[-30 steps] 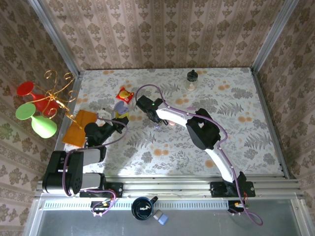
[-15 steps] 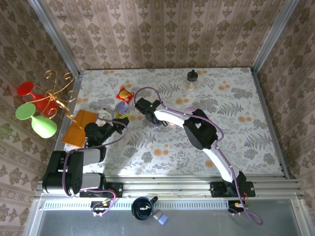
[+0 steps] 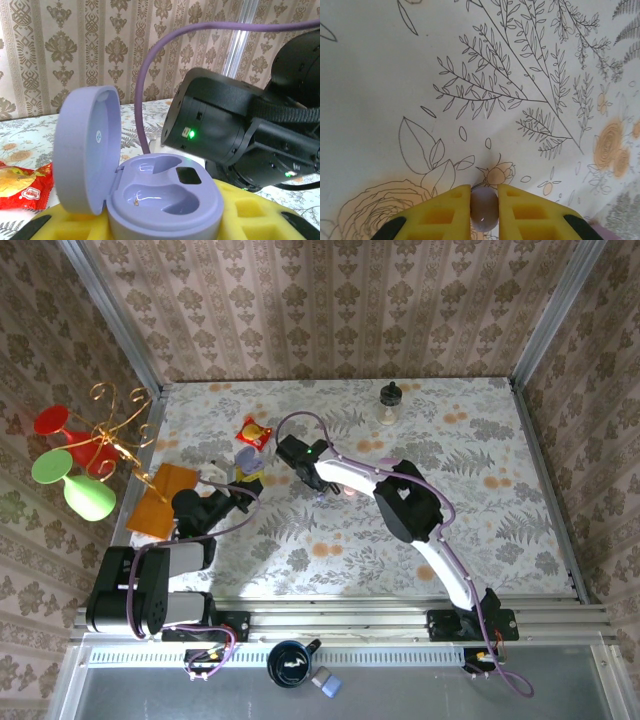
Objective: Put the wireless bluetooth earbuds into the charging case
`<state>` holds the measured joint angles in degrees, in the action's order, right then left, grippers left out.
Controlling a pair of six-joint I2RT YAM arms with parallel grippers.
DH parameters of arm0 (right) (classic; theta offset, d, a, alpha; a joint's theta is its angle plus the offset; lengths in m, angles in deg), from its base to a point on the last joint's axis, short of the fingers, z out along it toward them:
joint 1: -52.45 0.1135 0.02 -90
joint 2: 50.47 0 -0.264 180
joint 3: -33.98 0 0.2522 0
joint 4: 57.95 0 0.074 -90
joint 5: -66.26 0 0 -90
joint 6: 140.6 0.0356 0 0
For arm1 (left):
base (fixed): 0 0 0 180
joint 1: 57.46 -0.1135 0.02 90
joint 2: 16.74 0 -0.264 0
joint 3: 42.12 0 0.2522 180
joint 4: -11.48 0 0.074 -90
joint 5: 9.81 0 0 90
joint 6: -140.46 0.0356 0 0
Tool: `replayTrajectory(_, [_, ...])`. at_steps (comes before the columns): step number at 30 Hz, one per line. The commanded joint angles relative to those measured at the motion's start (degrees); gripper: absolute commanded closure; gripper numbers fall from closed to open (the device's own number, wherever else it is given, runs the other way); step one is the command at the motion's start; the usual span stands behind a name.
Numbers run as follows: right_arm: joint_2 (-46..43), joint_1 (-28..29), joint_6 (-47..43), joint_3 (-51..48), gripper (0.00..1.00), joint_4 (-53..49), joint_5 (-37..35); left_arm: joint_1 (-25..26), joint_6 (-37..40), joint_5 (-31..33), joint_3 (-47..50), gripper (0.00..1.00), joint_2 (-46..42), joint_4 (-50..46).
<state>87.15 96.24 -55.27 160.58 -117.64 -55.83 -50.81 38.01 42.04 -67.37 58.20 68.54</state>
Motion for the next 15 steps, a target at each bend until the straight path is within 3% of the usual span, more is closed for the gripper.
replayTrajectory(1, [-7.2,-1.15,5.49,-3.7,0.81,-0.15,7.25,0.32,0.7,-1.07,-0.18,0.71,0.12,2.47])
replayTrajectory(7, [-20.21,-5.31,15.42,-17.36,0.81,7.32,22.3,2.32,2.05,-1.22,-0.45,0.71,0.3,2.36])
replayTrajectory(12, [-31.1,-11.05,23.79,-30.97,0.8,18.12,39.48,5.32,3.92,-1.41,-0.82,0.71,1.07,2.39])
replayTrajectory(15, [-35.77,-13.68,26.9,-36.58,0.79,22.15,44.95,7.61,4.68,-1.23,-1.47,0.71,2.24,2.41])
